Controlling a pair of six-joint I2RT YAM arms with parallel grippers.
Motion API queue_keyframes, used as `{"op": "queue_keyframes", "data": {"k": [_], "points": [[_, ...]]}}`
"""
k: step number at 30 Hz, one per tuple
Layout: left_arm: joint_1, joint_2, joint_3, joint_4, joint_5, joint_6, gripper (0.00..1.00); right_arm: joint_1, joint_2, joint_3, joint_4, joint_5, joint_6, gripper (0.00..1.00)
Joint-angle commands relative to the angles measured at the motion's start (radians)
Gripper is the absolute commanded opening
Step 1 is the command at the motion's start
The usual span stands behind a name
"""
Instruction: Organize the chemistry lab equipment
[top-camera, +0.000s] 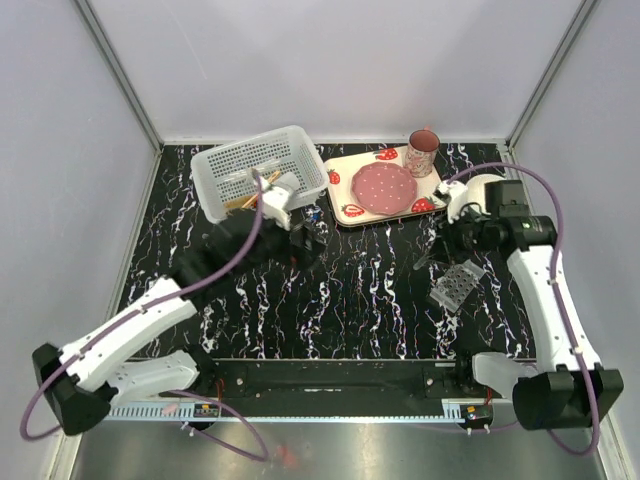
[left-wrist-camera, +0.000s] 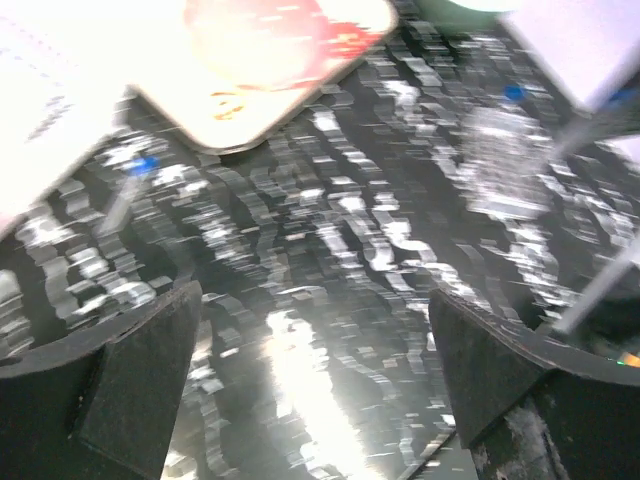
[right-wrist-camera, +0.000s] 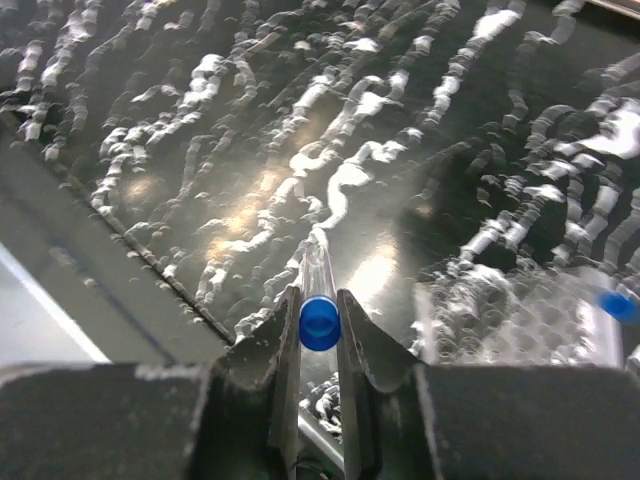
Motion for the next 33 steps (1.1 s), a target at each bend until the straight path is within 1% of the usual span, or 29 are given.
{"op": "queue_keyframes", "data": {"k": [1,2,3,4,7,9,11,15,19,22,33], "points": [[0.248,-0.074,0.026,-0.271,0.029,0.186,0.99,-0.099,-0.084,-0.063,0.076,0.277,-0.051,0.18],[0.268,-0.084,0.028,-0.321,0.023,0.218,0.99,-0.139,-0.091,-0.092,0.096,0.297,-0.068,0.18],[0.282,-0.087,0.025,-0.337,-0.02,0.244,0.99,-0.164,-0.096,-0.109,0.11,0.314,-0.076,0.18],[0.282,-0.097,0.004,-0.336,-0.105,0.248,0.99,-0.184,-0.104,-0.123,0.123,0.338,-0.082,0.18],[0.282,-0.13,-0.058,-0.287,-0.053,0.251,0.99,-0.26,-0.085,-0.163,0.179,0.345,-0.088,0.18],[0.282,-0.15,-0.102,-0.236,-0.063,0.242,0.99,-0.282,-0.073,-0.184,0.223,0.348,-0.075,0.18],[0.282,-0.161,-0.158,-0.209,-0.098,0.228,0.99,-0.284,-0.061,-0.21,0.27,0.349,-0.058,0.18],[0.282,-0.164,-0.167,-0.208,-0.089,0.226,0.99,-0.284,-0.026,-0.244,0.341,0.346,-0.033,0.19],[0.284,-0.173,-0.171,-0.211,-0.135,0.228,0.99,-0.284,0.014,-0.265,0.383,0.351,-0.029,0.19],[0.282,-0.198,-0.181,-0.211,-0.141,0.225,0.99,-0.284,0.027,-0.287,0.441,0.361,-0.018,0.19],[0.282,-0.198,-0.185,-0.208,-0.132,0.225,0.99,-0.284,0.096,-0.298,0.501,0.338,0.008,0.19]]}}
